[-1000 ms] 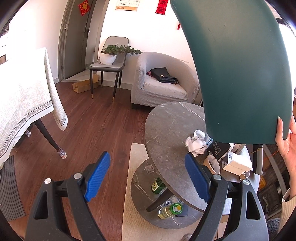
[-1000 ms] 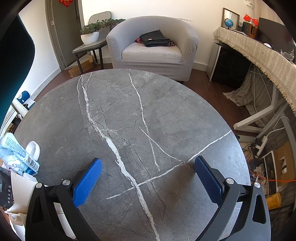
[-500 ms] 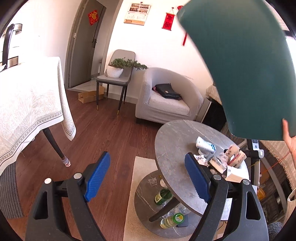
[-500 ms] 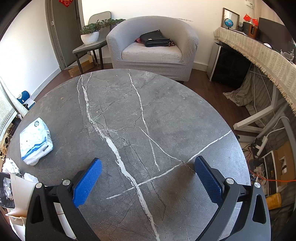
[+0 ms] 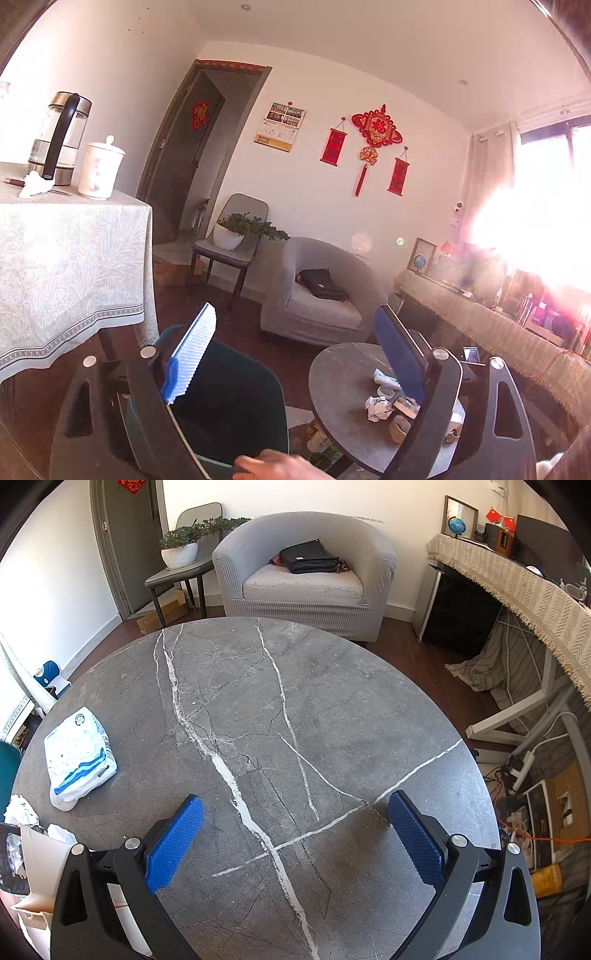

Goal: Collect trash

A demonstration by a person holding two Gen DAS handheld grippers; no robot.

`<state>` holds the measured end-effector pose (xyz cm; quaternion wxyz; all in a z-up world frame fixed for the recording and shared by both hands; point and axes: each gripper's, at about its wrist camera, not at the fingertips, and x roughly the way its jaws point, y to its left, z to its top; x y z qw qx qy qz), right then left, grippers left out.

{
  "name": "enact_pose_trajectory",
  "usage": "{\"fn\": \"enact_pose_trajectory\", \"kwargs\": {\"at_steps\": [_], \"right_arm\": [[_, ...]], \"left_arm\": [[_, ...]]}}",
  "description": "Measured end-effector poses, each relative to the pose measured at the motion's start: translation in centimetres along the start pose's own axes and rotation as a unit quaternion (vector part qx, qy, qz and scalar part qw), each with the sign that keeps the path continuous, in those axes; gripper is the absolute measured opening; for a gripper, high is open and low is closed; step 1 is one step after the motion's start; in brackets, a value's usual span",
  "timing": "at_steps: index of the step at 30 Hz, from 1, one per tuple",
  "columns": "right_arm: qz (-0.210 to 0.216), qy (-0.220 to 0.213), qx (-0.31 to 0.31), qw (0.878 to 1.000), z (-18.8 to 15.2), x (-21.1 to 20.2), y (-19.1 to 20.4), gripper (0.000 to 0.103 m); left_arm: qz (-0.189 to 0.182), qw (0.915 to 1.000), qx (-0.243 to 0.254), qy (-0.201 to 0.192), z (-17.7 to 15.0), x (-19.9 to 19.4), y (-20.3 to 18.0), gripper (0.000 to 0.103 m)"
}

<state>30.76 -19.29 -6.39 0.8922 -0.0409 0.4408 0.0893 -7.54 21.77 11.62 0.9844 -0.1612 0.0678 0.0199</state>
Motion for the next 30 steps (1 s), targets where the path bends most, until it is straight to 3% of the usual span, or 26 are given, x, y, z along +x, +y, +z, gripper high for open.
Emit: {"fn": "enact_pose_trajectory", "kwargs": {"at_steps": [4, 7, 14, 23, 30], "right_arm": [[0.000, 0.000, 0.000, 1.000, 0.0, 0.0, 0.1, 0.101], [0.000, 0.000, 0.000, 1.000, 0.0, 0.0, 0.1, 0.101], [0.000, 0.000, 0.000, 1.000, 0.0, 0.0, 0.0, 0.101], [0.000, 0.000, 0.000, 1.000, 0.0, 0.0, 0.0, 0.101], [0.000, 0.000, 0.000, 1.000, 0.0, 0.0, 0.0, 0.101]], "left_arm": [[0.083, 0.9939, 0.011, 0.071, -0.9, 2.8, 1.2, 0.089], [0.097, 0.9878, -0.007, 0.122, -1.6, 4.7, 2.7, 0.088], [0.114, 0.9758, -0.006, 0.186, -4.1, 7.4, 3.5, 0.088], [0.120, 0.9702, 0.030, 0.208, -5.7, 8.8, 1.5, 0.088], [0.113, 0.9710, 0.023, 0.209, -5.7, 9.0, 0.6, 0.088]]}}
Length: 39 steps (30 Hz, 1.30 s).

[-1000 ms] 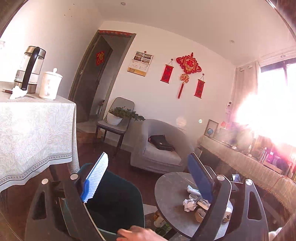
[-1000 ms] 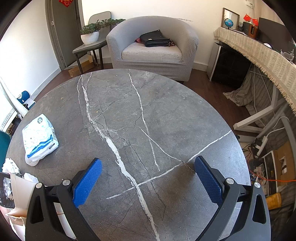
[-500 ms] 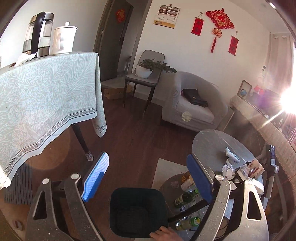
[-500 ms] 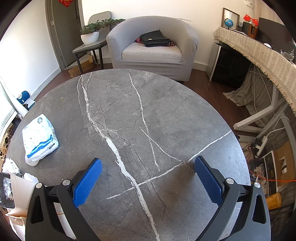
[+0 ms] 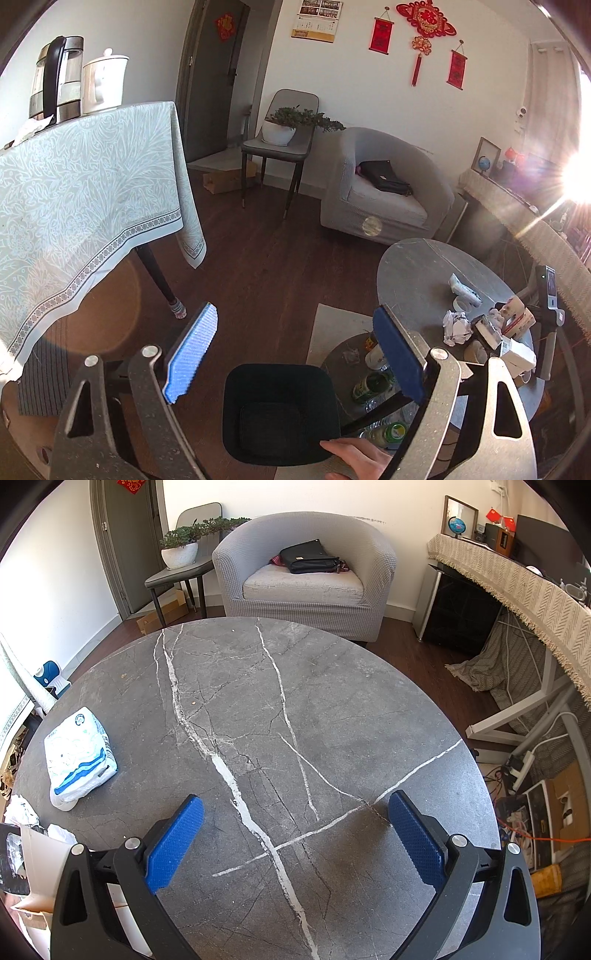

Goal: Collect trash

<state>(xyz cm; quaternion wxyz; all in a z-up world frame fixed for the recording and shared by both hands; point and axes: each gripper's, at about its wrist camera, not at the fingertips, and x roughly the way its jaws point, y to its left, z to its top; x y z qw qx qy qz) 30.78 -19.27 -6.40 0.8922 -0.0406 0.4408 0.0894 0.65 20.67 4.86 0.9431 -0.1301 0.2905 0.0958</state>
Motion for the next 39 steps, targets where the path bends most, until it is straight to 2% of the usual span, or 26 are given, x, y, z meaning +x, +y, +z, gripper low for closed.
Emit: {"fn": "enact_pose_trajectory", "kwargs": {"at_steps": [7, 11, 17, 19, 21, 30, 36, 39], "right_arm": [[0.000, 0.000, 0.000, 1.000, 0.0, 0.0, 0.0, 0.101], [0.000, 0.000, 0.000, 1.000, 0.0, 0.0, 0.0, 0.101], [0.000, 0.000, 0.000, 1.000, 0.0, 0.0, 0.0, 0.101], [0.000, 0.000, 0.000, 1.000, 0.0, 0.0, 0.1, 0.101], [0.000, 0.000, 0.000, 1.000, 0.0, 0.0, 0.0, 0.101], [0.000, 0.000, 0.000, 1.000, 0.0, 0.0, 0.1, 0.101], [0.001, -0.001, 0.003, 1.000, 0.1, 0.0, -0.1, 0.101], [-0.017, -0.029, 0.021, 0.999, -0.2, -2.0, -1.2, 0.100]], "left_arm": [[-0.020, 0.9998, -0.005, 0.002, 0.0, 0.0, -1.5, 0.088], [-0.038, 0.9988, 0.025, 0.020, -0.4, 0.6, -3.5, 0.088], [-0.028, 0.9973, 0.066, 0.016, -1.4, 0.5, -6.5, 0.088], [-0.032, 0.9973, 0.065, 0.009, -1.5, 0.4, -7.3, 0.094], [-0.036, 0.9970, 0.069, 0.005, -1.6, 0.5, -8.1, 0.094], [-0.022, 0.9958, 0.086, 0.020, -2.5, 2.2, -11.1, 0.096], [-0.012, 0.9928, 0.117, 0.023, -3.5, 2.9, -12.8, 0.096], [-0.014, 0.9919, 0.124, 0.024, -3.9, 3.0, -13.3, 0.096]]}}
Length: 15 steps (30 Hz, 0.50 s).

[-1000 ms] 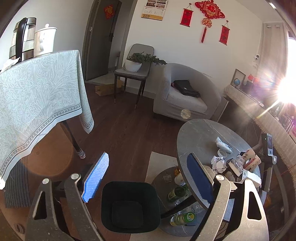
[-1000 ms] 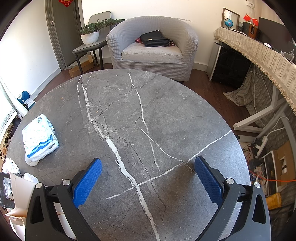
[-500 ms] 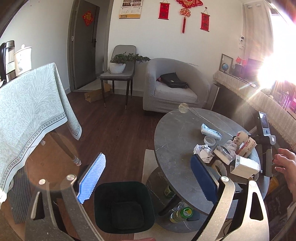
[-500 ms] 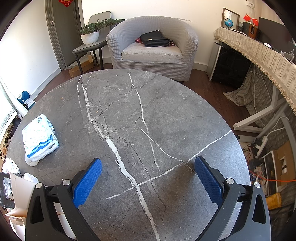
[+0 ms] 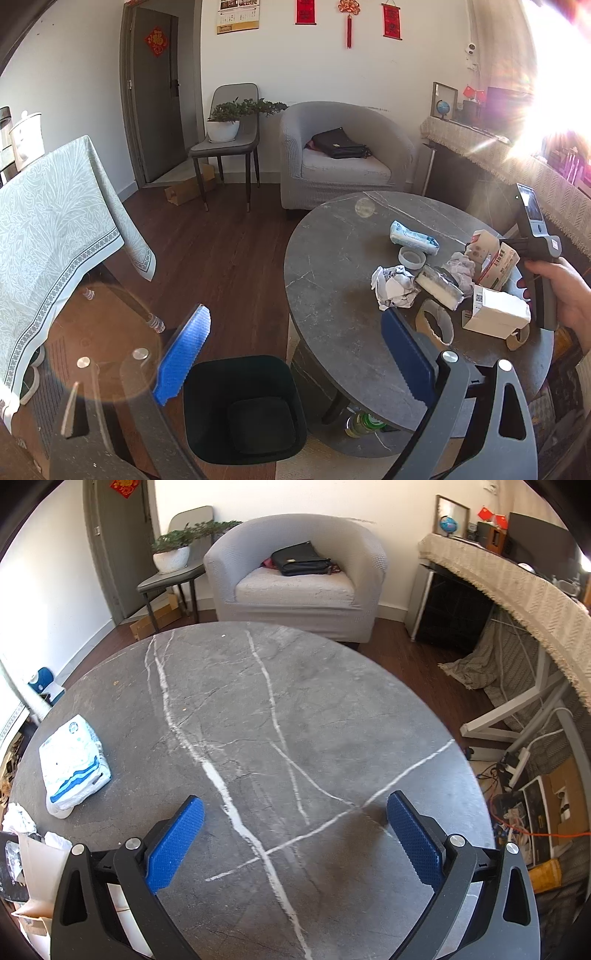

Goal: Collect trash

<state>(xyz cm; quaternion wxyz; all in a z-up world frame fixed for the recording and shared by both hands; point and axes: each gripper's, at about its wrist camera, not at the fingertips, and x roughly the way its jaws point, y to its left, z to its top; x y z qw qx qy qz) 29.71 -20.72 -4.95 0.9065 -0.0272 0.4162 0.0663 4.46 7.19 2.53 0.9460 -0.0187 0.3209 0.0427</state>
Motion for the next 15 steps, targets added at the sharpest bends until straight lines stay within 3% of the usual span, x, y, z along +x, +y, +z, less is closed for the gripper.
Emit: {"fn": "enact_pose_trajectory", "kwargs": {"at_steps": [3, 6, 8, 11, 15], "right_arm": [[0.005, -0.056, 0.009, 0.998, 0.2, -5.4, -1.5, 0.100], [0.077, -0.084, -0.010, 0.993, -1.2, -11.5, -1.0, 0.100], [0.085, -0.106, -0.052, 0.989, -3.6, -15.3, 0.9, 0.100], [0.096, -0.100, -0.103, 0.985, -7.3, -18.4, 4.1, 0.100], [0.120, -0.081, -0.100, 0.984, -11.0, -19.6, 6.4, 0.100]], "left_arm": [[0.002, 1.0000, 0.005, 0.003, -0.2, 0.1, -0.4, 0.096], [-0.003, 1.0000, -0.001, 0.005, -0.4, 0.0, -0.5, 0.096], [-0.010, 0.9999, -0.004, 0.010, -0.5, 0.0, -0.5, 0.096], [-0.013, 0.9998, -0.010, 0.014, -0.6, 0.1, -0.5, 0.096], [-0.022, 0.9994, -0.015, 0.023, -0.8, 0.0, -0.7, 0.096]]}}
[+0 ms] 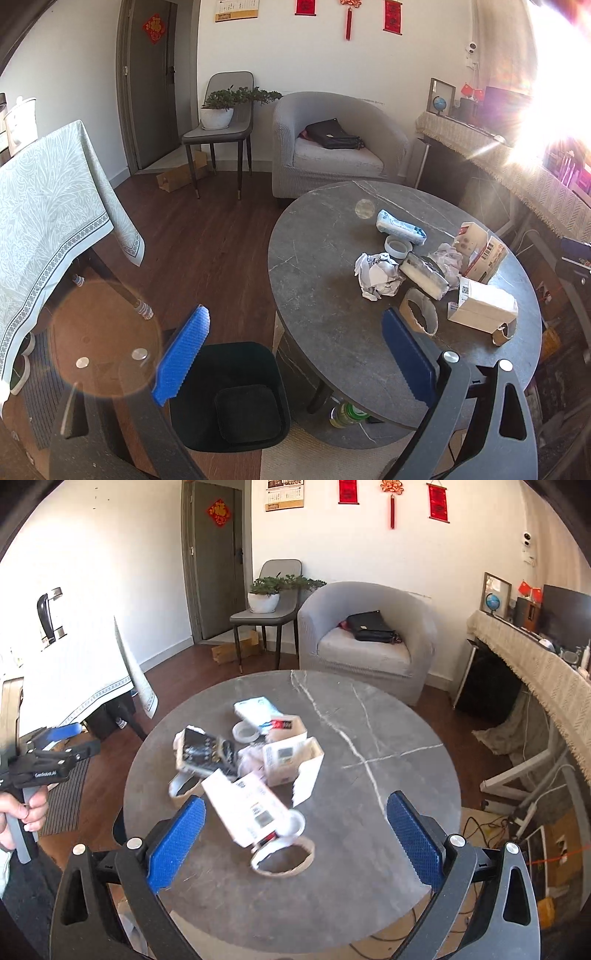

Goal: Collect trash

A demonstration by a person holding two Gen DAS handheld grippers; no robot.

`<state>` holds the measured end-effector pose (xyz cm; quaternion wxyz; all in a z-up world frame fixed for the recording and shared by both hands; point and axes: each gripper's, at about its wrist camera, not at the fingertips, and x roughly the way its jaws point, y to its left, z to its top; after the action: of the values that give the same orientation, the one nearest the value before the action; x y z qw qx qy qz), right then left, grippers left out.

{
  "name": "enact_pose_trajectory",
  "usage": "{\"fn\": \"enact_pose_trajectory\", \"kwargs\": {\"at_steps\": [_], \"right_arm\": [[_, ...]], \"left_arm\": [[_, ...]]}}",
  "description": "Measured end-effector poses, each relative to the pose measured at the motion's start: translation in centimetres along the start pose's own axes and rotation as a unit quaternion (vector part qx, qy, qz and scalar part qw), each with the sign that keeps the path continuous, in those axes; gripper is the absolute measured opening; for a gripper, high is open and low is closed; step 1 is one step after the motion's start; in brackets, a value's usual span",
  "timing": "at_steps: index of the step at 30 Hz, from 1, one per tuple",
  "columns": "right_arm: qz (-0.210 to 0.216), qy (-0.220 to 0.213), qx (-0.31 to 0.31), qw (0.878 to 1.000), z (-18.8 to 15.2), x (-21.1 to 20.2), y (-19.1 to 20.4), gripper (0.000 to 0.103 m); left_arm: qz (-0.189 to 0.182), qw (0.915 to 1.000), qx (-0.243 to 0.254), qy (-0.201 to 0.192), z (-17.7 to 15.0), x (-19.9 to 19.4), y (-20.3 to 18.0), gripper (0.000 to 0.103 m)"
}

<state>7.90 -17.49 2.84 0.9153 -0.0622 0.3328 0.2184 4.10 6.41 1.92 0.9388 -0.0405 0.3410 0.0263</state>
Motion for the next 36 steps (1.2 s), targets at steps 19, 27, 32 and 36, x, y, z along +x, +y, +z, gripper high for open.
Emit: {"fn": "enact_pose_trajectory", "kwargs": {"at_steps": [19, 27, 32, 36], "right_arm": [[-0.004, -0.009, -0.025, 1.000, -1.5, 0.6, 2.4, 0.100], [0.001, -0.011, -0.024, 1.000, -1.6, 0.7, 2.4, 0.100], [0.000, -0.009, -0.027, 1.000, -1.6, 0.9, 2.5, 0.100], [0.000, -0.009, -0.028, 1.000, -1.6, 0.9, 2.6, 0.100]], "left_arm": [[0.000, 1.0000, 0.002, -0.007, -0.9, -1.3, -0.7, 0.095], [0.000, 0.9999, -0.001, -0.011, -0.9, -1.5, -0.6, 0.095], [-0.001, 0.9999, -0.002, -0.010, -0.9, -1.6, -0.5, 0.095], [-0.001, 0.9999, -0.002, -0.010, -0.8, -1.6, -0.4, 0.095]]}}
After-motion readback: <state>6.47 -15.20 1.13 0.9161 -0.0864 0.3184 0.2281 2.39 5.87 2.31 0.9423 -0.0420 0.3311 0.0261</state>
